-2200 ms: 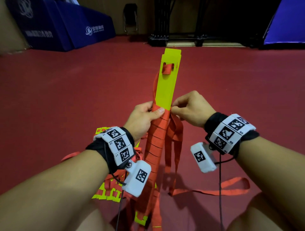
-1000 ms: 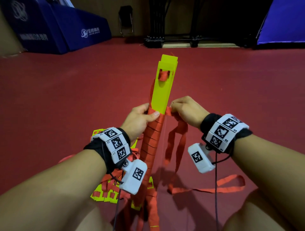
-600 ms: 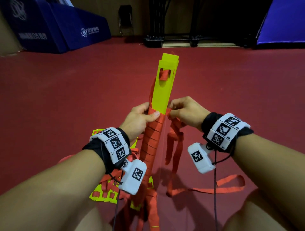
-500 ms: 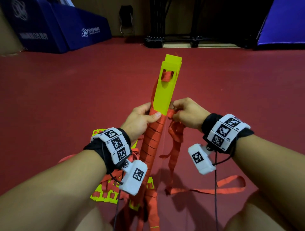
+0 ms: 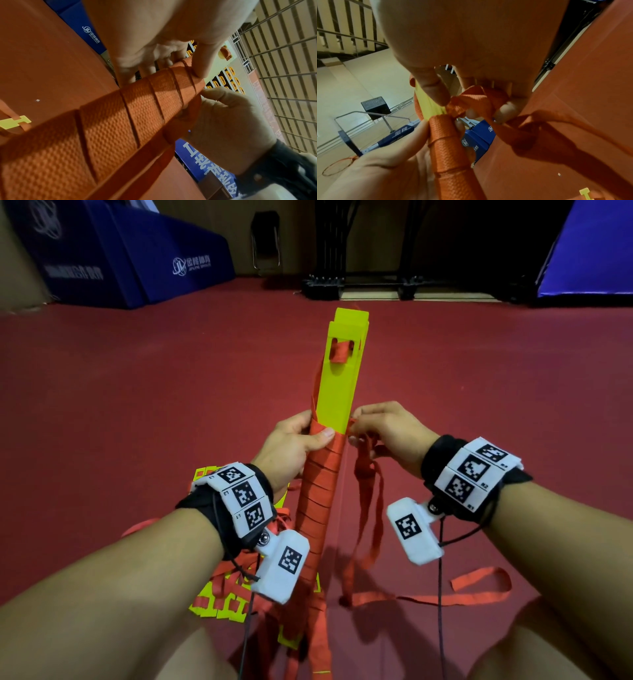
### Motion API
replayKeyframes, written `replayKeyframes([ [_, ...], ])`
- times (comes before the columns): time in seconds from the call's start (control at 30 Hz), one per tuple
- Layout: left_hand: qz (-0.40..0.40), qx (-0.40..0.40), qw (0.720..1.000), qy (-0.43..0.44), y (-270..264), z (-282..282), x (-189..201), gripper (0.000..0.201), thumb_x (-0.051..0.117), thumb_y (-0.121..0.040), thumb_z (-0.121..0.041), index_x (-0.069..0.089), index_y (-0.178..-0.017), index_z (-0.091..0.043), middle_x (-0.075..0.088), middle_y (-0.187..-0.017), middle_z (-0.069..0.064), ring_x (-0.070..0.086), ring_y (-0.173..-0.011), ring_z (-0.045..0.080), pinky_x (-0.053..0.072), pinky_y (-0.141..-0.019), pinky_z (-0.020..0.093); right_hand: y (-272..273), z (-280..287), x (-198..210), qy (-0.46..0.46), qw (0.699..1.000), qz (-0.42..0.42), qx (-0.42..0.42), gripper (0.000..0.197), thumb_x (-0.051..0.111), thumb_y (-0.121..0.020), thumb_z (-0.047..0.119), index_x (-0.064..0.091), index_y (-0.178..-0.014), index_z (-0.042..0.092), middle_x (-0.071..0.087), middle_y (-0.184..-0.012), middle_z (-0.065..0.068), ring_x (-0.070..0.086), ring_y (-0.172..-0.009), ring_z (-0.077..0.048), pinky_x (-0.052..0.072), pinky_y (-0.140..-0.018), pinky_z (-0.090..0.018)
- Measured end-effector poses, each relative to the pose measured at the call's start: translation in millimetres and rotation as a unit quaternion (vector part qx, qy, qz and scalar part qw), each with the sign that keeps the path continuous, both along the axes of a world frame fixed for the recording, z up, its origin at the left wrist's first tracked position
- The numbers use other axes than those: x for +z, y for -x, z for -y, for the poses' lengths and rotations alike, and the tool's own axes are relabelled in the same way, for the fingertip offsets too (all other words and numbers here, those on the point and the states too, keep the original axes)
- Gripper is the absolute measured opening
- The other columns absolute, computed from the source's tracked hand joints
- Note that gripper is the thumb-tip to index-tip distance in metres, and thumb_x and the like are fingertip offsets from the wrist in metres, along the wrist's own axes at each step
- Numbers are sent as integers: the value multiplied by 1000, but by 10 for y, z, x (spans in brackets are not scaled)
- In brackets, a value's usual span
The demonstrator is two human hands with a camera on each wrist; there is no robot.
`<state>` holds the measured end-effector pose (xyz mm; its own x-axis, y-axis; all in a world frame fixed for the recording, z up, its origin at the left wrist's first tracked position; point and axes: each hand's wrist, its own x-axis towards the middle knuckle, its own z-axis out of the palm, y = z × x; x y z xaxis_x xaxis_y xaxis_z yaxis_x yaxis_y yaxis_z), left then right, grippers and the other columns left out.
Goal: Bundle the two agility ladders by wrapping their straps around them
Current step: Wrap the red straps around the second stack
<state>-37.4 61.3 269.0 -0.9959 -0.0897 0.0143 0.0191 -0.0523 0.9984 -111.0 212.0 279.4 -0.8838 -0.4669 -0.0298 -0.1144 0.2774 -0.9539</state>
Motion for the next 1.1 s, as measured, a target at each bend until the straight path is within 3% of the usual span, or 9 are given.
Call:
replayKeyframes([
  [0.13,-1,-1,1000,7,7,15,-7,20,51,-101,1,63,-116,-4,61,-57,-11,51,-42,-2,39,-40,12,11,-5,-24,-10,1000,-11,3,26,56,-95,3,61,-70,8,54,-69,-10,42,-57,-17,36,-52,-27],
  [0.23,-5,-4,1000,16,14,30,-23,17,52,-100,1,64,-110,-8,64,-59,-12,55,-46,0,45,-46,16,43,-24,-49,-23,999,-17,-18,24,52,-87,-4,62,-68,8,45,-69,-14,39,-50,-22,33,-48,-27],
  [0.4,-19,-11,1000,15,46,58,-49,15,54,-99,0,65,-105,-7,67,-65,-8,62,-54,8,54,-72,37,66,-47,-60,-134,989,-67,-16,37,36,-76,-12,60,-62,12,59,-57,-22,65,-56,-42,56,-58,-51],
  [0.5,-23,-5,1000,21,50,69,-57,15,54,-100,-2,66,-104,-10,71,-74,-1,64,-61,11,55,-70,38,68,-45,-37,-156,981,-115,-26,34,39,-74,-9,58,-58,14,60,-51,-3,56,-49,-18,47,-54,-35],
  [0.7,-37,10,998,46,96,85,-105,12,56,-102,-9,62,-113,-10,75,-96,18,68,-72,21,57,-70,39,30,-46,25,-93,977,-188,-35,27,59,-84,19,61,-60,8,50,-47,3,41,-47,-11,36,-55,-31],
  [0.8,-60,24,996,65,118,77,-134,9,60,-100,-9,64,-108,-12,74,-84,8,68,-63,15,58,-70,41,-46,-2,21,-125,961,-245,-33,42,71,-86,41,59,-59,12,41,-47,6,36,-46,-9,30,-51,-30],
  [0.97,-101,76,979,158,111,58,-144,18,69,-90,-13,68,-78,-27,67,-61,-12,59,-58,2,46,-58,22,-125,64,53,-162,945,-270,-84,64,70,-78,67,40,-56,14,34,-51,2,32,-47,-13,23,-49,-32],
  [1.03,-118,99,966,208,106,30,-143,11,69,-78,-33,62,-70,-30,59,-52,-13,51,-51,5,40,-52,27,-176,113,58,-189,941,-261,-106,71,67,-72,76,37,-57,13,37,-54,0,37,-52,-19,22,-49,-36],
  [1.1,-116,93,957,250,96,5,-127,18,61,-67,-52,66,-80,-40,68,-67,-8,65,-69,21,52,-62,37,-197,145,55,-204,938,-252,-121,69,65,-70,79,40,-56,16,44,-57,-2,47,-58,-26,24,-49,-35],
])
